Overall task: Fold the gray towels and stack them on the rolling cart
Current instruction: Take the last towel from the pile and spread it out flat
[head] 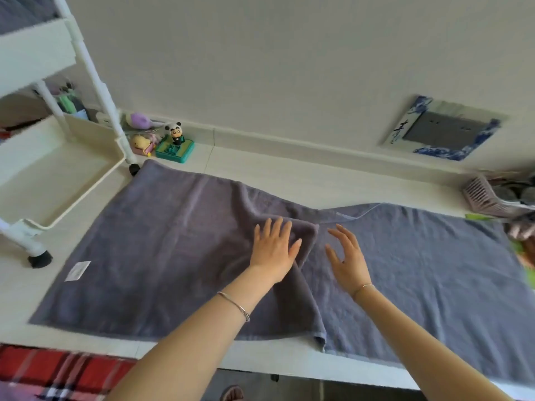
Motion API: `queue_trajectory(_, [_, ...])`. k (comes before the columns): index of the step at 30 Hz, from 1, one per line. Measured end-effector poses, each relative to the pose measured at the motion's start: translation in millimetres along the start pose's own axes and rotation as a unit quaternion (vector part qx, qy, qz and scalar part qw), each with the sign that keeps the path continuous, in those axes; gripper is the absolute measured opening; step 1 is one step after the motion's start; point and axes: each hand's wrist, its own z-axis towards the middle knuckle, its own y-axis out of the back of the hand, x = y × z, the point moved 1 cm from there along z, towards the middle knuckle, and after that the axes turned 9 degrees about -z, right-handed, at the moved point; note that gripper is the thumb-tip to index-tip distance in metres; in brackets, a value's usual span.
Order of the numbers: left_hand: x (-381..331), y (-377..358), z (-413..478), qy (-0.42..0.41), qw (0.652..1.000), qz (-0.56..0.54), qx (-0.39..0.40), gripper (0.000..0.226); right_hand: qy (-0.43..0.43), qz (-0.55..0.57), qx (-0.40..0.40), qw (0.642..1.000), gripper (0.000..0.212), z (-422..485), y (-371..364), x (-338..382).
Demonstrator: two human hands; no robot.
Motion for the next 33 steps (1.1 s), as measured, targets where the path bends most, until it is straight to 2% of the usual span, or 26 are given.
queue_trajectory(5, [-59.7,-30.2,26.4,-0.062,0.997,0.016,0.039,0.057,-0.086,-0.1,0.015,0.991,0.048,-0.3,45.6,-73.6])
queue_trajectory(9, [-96.8,-60.8,43.0,-0.081,0.993,0.041,0.073,0.057,-0.117,-0.187,0.037,0.975,0.051,6.6,68.1,-118.0])
queue_trajectory(15, [-113.0,-109.2,60.3,-0.044,0.992,0.062,0.105,0.058,-0.081,-0.267,0.079,0.957,0.052,13.8,77.9,-175.2])
queue_trajectory(17, [-123.6,-121.8,63.8,-0.042,0.993,0.053,0.099,0.062,-0.083,-0.269,0.075,0.957,0.056,8.2,86.4,-199.3])
queue_trajectory(21, [-152.9,-141.6,67.6,-0.066,0.993,0.043,0.087,0.086,-0.07,-0.235,0.07,0.967,0.057,4.6,115.2,-238.9])
queue_trajectory(25, [-179.5,-154.5,73.4,-0.058,0.994,0.024,0.085,0.089,-0.057,-0.24,0.096,0.964,0.058,5.3,136.0,-263.8])
queue_trajectory(27, [-186.9,-155.2,79.7,-0.038,0.996,0.019,0.077,0.092,-0.018,-0.235,0.075,0.969,0.057,10.7,142.8,-262.7])
queue_trajectory(30, [-193.3,-153.8,91.1,-0.018,0.997,0.023,0.068,0.093,0.025,-0.199,-0.021,0.98,0.055,26.2,159.4,-258.4])
queue_trajectory(33, [-217.1,-158.0,103.9,-0.018,0.998,0.021,0.06,0.092,-0.058,-0.124,-0.114,0.984,0.035,42.8,187.2,-280.5])
